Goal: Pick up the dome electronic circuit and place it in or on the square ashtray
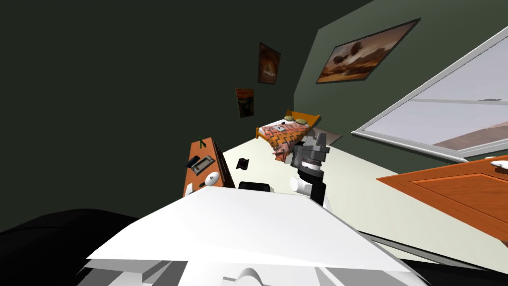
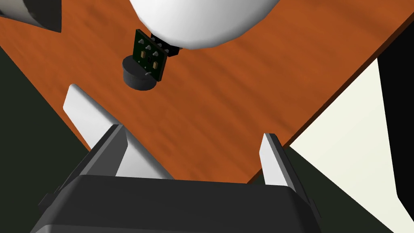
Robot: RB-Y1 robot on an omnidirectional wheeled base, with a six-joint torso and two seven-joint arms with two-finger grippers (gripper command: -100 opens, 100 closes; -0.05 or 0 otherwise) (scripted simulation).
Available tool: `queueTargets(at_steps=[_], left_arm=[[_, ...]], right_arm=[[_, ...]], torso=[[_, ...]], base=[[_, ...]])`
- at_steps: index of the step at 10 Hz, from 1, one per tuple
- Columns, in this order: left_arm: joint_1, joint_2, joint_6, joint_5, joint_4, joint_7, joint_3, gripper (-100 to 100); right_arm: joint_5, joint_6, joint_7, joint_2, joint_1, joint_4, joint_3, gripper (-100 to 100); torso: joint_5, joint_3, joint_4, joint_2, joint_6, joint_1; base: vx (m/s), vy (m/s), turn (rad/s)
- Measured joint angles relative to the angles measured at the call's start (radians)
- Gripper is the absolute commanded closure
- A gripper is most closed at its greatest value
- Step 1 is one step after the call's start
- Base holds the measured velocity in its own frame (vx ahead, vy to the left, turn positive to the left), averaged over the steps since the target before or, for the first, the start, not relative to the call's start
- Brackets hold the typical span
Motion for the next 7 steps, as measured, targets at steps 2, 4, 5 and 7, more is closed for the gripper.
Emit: queueTargets(at_steps=[2, 4, 5, 7], left_arm=[[0.001, -0.002, 0.014, 0.008, 0.017, 0.018, 0.005, -100], [-0.003, 0.012, 0.017, 0.058, 0.036, 0.004, -0.010, -100], [0.005, 0.015, 0.029, -0.015, 0.039, 0.076, -0.001, -100], [0.002, 0.031, 0.024, 0.094, 0.067, 0.005, -0.023, -100]], right_arm=[[0.000, 0.000, 0.000, 0.000, 0.000, 0.000, 0.000, 0], [0.000, 0.000, 0.000, 0.000, 0.000, 0.000, 0.000, 0], [0.000, 0.000, 0.000, 0.000, 0.000, 0.000, 0.000, 0], [0.000, 0.000, 0.000, 0.000, 0.000, 0.000, 0.000, 0]], torso=[[0.000, 0.000, 0.000, -0.001, 0.001, 0.001], [0.000, 0.000, 0.000, -0.001, 0.000, 0.002], [0.000, -0.001, 0.000, -0.001, 0.001, 0.002], [0.000, 0.000, 0.000, -0.001, 0.000, 0.001]], base=[[0.018, 0.023, -0.175], [0.014, 0.024, -0.079], [0.018, 0.033, -0.119], [0.013, 0.017, -0.082]])
